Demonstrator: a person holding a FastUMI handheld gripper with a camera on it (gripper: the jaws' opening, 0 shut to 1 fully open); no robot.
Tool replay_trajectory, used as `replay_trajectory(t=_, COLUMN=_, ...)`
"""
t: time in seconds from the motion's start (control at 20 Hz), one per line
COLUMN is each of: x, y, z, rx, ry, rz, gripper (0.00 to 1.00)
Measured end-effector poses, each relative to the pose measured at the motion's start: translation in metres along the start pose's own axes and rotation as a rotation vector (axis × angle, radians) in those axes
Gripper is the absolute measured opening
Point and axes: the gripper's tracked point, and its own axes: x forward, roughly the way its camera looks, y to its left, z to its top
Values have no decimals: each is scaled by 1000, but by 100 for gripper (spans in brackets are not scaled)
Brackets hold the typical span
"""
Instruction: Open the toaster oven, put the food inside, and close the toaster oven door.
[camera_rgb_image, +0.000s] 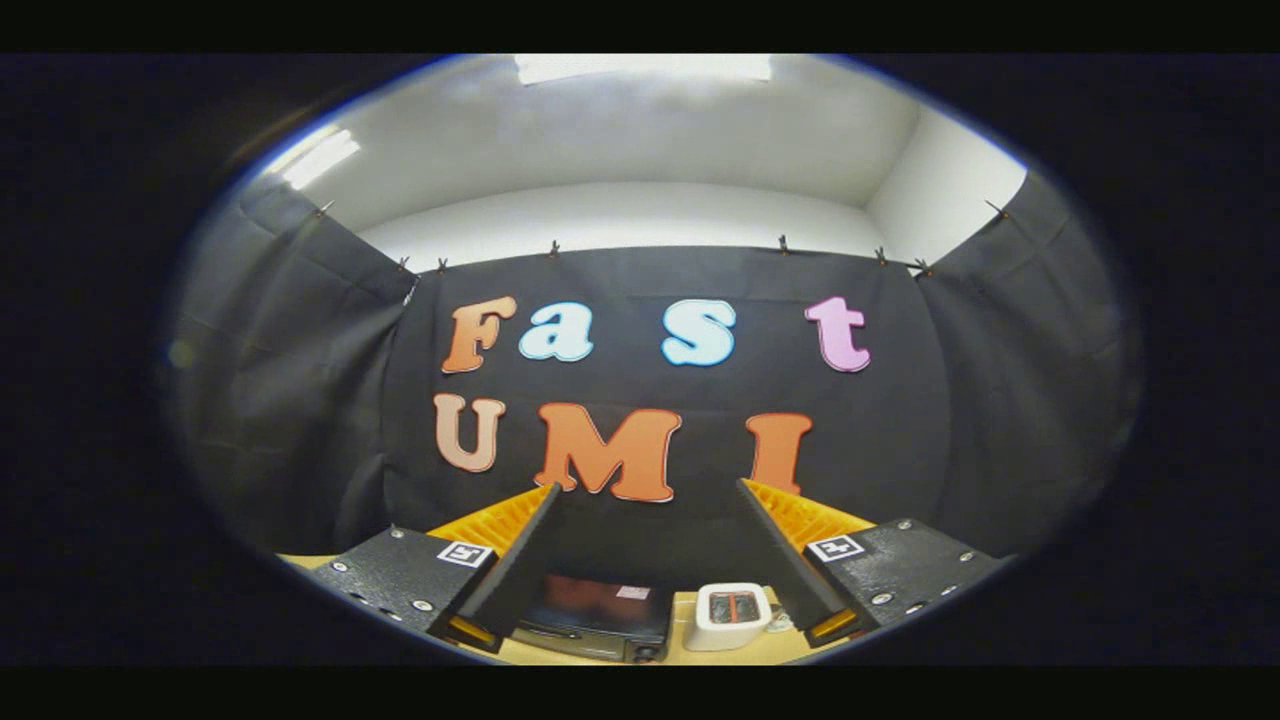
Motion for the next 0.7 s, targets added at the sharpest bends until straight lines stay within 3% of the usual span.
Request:
replay_trajectory(t=0.2, x=-9, y=-1, z=16, rx=-26, ry=-52, rz=5, gripper=99)
replay_trajectory(t=0.7, x=-13, y=-3, z=3, rx=-31, ry=-16, rz=1, gripper=100)
